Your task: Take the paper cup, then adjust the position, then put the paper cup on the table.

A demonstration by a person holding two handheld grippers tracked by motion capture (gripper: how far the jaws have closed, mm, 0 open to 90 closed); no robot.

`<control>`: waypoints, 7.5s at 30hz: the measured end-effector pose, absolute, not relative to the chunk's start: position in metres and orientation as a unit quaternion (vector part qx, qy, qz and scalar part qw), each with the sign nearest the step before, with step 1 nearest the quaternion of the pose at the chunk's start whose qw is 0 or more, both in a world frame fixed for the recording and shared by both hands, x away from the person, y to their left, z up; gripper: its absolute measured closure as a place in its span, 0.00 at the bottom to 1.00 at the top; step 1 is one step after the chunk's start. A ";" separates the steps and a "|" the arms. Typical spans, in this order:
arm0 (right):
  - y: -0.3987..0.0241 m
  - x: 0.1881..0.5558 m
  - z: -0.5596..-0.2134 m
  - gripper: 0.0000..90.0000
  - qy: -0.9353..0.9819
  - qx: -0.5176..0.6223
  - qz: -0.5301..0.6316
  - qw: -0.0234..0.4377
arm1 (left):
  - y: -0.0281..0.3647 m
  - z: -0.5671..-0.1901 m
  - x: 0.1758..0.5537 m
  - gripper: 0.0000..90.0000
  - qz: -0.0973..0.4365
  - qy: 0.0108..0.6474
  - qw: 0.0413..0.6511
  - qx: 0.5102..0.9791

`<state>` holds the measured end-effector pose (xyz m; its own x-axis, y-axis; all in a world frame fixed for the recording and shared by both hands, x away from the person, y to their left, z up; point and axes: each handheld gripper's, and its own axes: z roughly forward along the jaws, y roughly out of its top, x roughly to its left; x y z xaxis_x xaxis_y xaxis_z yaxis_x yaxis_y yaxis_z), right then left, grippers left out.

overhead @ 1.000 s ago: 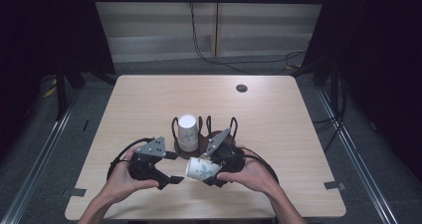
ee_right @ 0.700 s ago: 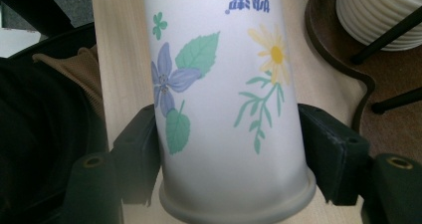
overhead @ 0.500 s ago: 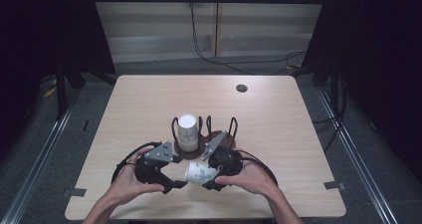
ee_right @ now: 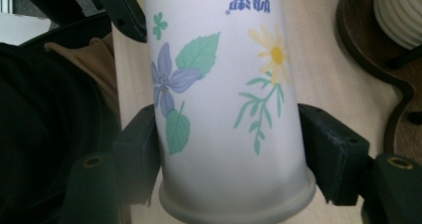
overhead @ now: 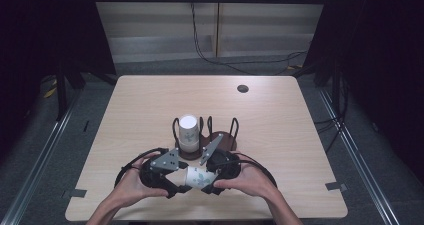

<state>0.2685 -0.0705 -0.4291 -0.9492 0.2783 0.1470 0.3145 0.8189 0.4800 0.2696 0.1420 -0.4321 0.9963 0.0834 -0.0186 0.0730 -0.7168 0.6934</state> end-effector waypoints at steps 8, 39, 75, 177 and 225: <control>-0.066 0.267 -0.434 0.34 -0.955 -0.147 -0.254 0.039 | 0.140 -0.435 0.271 0.37 -0.016 0.042 0.361 0.932; -0.060 0.263 -0.434 0.33 -0.953 -0.117 -0.273 0.063 | 0.136 -0.440 0.269 0.40 -0.072 0.045 0.365 0.927; -0.103 0.270 -0.423 0.15 -0.904 -0.173 -0.391 0.014 | 0.159 -0.437 0.274 0.40 -0.052 0.090 0.450 0.887; -0.110 0.267 -0.428 0.25 -0.787 -0.210 -0.574 0.080 | 0.165 -0.433 0.275 0.39 -0.064 0.084 0.553 0.826; -0.170 0.264 -0.421 0.32 -0.807 -0.283 -0.518 0.016 | 0.218 -0.433 0.296 0.18 -0.003 0.180 0.505 0.844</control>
<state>0.2642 -0.1695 -0.4206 -0.8393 0.4402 0.3190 0.4736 0.3040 0.8266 0.2959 0.2183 -0.4327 0.9355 0.3005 -0.1856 0.3056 -0.4250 0.8521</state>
